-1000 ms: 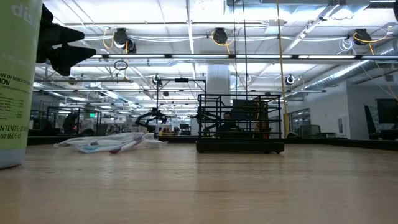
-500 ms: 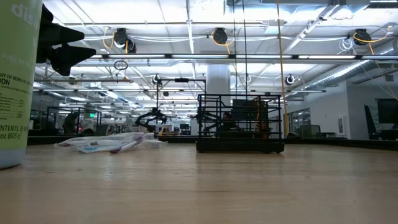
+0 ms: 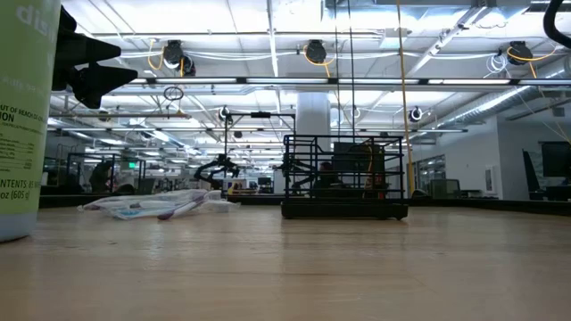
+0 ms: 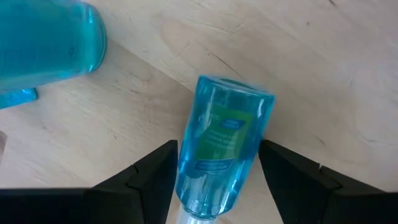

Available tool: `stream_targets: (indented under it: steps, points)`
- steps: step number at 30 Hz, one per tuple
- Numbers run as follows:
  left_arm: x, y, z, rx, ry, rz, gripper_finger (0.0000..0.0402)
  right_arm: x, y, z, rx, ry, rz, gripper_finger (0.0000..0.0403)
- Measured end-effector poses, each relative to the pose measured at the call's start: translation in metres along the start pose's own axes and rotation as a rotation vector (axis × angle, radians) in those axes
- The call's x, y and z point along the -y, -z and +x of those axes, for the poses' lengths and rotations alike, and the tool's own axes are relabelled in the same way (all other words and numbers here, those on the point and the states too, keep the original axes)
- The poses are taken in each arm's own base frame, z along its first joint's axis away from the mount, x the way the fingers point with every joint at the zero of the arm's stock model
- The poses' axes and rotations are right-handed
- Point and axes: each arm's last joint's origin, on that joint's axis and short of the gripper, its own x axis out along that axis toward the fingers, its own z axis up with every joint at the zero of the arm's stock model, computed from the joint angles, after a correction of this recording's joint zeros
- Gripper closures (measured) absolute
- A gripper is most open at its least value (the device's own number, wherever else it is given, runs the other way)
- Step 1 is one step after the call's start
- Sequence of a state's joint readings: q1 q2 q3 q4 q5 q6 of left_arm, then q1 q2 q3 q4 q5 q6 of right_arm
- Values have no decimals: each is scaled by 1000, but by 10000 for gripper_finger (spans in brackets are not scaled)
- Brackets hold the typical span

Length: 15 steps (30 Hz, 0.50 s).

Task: Pick & Place toothbrushing station
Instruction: Put the blue mouthwash into the black mesh organizer

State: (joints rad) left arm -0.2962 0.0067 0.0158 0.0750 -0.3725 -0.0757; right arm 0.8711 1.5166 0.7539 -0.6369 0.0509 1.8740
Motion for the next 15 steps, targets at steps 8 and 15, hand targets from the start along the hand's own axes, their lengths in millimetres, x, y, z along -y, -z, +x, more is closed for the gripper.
stream_targets:
  steps: [8, 15]
  points:
    - [0, 0, 0, 0, 0, 0, 133, 1, 0, 1, 2, 8, -27, 221]
    - [0, 0, 0, 0, 0, 0, 133, 1, 0, 0, 4, 4, -49, 273]
